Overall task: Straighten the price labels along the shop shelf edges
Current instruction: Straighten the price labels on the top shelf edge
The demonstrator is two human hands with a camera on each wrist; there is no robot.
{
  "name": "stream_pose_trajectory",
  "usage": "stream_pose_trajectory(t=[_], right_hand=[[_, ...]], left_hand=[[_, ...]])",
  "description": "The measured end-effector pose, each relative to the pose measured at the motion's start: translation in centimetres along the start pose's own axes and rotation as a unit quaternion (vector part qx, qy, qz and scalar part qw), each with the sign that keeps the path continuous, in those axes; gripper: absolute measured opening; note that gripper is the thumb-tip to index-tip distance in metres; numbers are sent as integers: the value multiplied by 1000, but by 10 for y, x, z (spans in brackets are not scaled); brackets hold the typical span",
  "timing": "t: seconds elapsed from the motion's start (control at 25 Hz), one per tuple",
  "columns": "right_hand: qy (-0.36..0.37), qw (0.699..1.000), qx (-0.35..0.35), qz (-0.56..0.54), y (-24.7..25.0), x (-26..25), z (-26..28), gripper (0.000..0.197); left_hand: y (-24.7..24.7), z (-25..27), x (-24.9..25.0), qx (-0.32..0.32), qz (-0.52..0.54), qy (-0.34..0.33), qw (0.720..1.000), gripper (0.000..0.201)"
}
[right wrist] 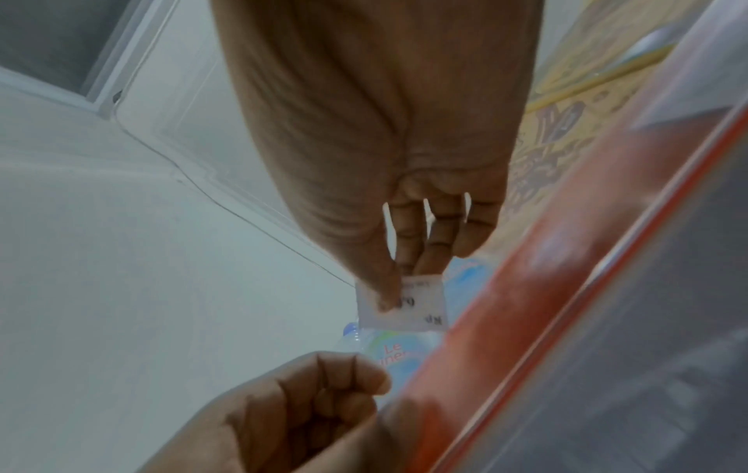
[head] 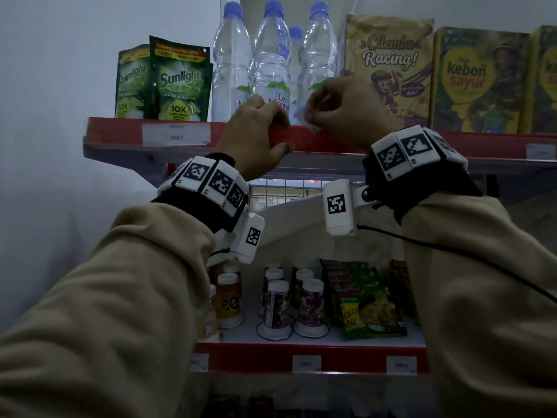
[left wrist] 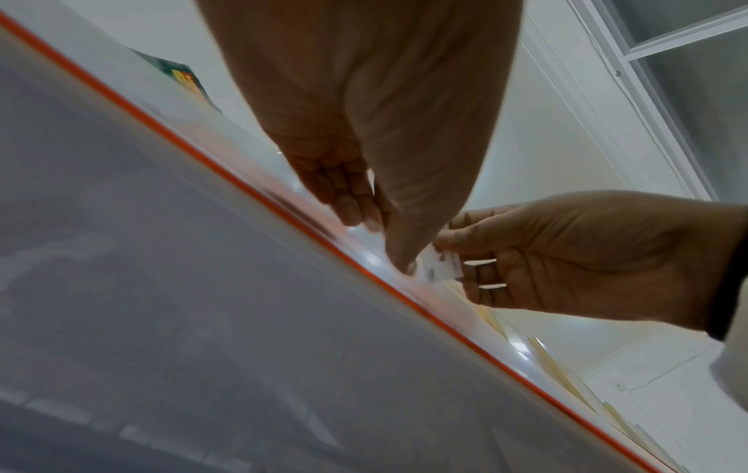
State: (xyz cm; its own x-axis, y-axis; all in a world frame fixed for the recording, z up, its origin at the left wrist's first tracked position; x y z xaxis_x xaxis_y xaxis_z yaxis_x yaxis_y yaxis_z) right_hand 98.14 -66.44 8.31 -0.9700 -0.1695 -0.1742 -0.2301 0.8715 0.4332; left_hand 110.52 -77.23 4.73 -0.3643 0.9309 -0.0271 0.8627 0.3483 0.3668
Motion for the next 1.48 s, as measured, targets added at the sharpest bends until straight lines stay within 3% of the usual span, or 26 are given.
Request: stream_pose_trajectory(t=[0.12, 0.32, 0.52, 0.68, 0.88, 1.04, 1.28, 1.48], right_hand=[[-24, 985, 79, -150, -5, -2, 5, 24], [-57, 950, 86, -295, -21, -7, 14, 29], [-39, 971, 100, -213, -24, -8, 10, 20], [11, 992, 69, -110, -19, -10, 2, 21], [-9, 991, 41, -127, -20, -8, -3, 19], [16, 998, 23, -59, -19, -2, -4, 14], [-4, 990, 91, -108, -21, 2, -14, 3], [21, 999, 37, -17, -32, 1, -18, 11]], left_hand=[[-2, -1, 0, 37, 32, -2, 999, 27], [-4, -2, 0, 58, 77, 3, 995, 36], [-2, -5, -7, 41, 51, -4, 998, 18], [1, -8, -7, 28, 66, 3, 997, 18], [5, -7, -7, 29, 56, -12, 998, 23], [12, -7, -6, 6, 20, -35, 999, 22], [28, -13, -12, -80, -76, -15, 994, 30], [31, -8, -18, -26, -14, 15, 999, 32]])
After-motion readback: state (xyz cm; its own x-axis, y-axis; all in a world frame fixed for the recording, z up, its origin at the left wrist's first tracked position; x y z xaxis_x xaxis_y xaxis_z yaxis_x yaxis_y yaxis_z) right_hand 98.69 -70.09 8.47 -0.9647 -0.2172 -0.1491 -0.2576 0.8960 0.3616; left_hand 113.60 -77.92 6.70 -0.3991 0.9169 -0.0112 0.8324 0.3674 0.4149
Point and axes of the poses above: each hand's wrist, its own z-axis away from the middle knuckle, its own y-axis out of the back of the hand, x = y × z, the point moved 2 cm from there along -z, towards the middle knuckle, and after that the axes turned 1 degree about -x, right-handed, at the moved point
